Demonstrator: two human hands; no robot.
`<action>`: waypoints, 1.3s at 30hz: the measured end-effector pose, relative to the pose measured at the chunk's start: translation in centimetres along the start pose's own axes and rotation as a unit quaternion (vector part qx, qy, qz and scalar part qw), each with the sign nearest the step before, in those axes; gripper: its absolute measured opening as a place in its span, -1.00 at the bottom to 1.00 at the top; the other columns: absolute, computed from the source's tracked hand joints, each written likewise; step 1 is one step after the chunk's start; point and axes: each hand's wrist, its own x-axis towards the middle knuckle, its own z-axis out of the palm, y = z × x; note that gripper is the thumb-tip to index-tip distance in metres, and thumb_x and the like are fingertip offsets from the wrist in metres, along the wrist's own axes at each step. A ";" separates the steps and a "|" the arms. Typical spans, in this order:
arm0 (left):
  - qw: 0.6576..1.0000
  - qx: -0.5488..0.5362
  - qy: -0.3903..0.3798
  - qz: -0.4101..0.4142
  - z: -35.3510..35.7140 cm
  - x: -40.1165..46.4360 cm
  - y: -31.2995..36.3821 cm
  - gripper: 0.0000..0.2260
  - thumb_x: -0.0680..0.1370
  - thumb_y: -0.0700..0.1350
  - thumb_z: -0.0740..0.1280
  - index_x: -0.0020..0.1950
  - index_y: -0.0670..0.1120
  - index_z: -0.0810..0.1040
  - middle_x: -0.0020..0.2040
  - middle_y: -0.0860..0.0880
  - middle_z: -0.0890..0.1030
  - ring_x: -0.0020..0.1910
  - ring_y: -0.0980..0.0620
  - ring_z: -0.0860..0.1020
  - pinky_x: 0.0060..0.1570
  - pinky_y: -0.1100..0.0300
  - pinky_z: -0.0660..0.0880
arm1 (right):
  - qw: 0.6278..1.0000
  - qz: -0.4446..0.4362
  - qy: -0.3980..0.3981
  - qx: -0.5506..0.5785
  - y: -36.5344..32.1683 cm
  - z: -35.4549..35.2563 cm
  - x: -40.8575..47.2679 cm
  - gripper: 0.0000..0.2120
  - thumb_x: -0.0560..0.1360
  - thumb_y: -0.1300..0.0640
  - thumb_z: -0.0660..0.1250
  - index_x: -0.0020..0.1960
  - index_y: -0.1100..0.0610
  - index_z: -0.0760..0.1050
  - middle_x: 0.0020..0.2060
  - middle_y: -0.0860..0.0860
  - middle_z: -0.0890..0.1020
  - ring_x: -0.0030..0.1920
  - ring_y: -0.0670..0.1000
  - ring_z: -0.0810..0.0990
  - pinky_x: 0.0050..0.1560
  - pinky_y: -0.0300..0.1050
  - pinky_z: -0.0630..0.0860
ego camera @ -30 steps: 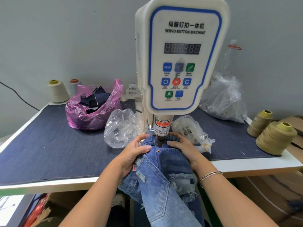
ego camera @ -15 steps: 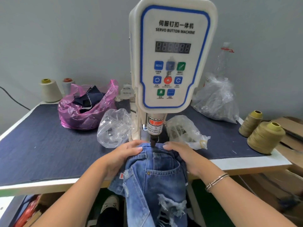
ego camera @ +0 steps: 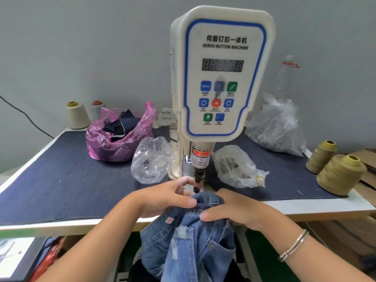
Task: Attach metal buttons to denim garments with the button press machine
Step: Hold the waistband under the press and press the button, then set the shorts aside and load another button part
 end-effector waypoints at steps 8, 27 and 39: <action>0.984 0.153 -0.045 -0.083 -1.4 -1.8 -2.3 -0.68 0.51 -0.09 0.39 0.25 -0.12 0.57 0.24 -0.10 0.60 0.23 -0.08 0.56 0.38 -0.08 0.36 | 0.918 -0.144 0.001 0.369 0.9 -3.2 -2.9 -0.53 0.04 0.16 0.62 -0.10 0.33 0.66 -0.17 0.22 0.69 -0.16 0.17 0.68 -0.11 0.00 0.62; 0.955 0.256 0.146 -0.016 -4.1 -2.7 4.9 -0.70 0.40 -0.06 0.41 0.04 -0.21 0.64 0.06 -0.19 0.67 0.13 -0.19 0.60 0.33 -0.09 0.40 | 0.968 0.049 0.226 0.092 2.0 -7.5 -2.3 -0.65 0.34 0.23 0.40 0.12 0.21 0.53 -0.08 0.12 0.71 -0.07 0.14 0.69 -0.09 0.01 0.62; 0.967 0.242 0.027 -0.079 -3.0 -3.6 3.3 -0.78 0.45 -0.08 0.42 0.05 -0.09 0.54 0.02 0.03 0.63 0.04 0.08 0.56 0.10 0.22 0.43 | 0.898 -0.186 -0.074 0.391 -2.3 1.0 -2.1 -0.57 0.16 0.17 0.48 0.00 0.30 0.64 -0.06 0.18 0.69 -0.02 0.12 0.67 0.03 -0.02 0.60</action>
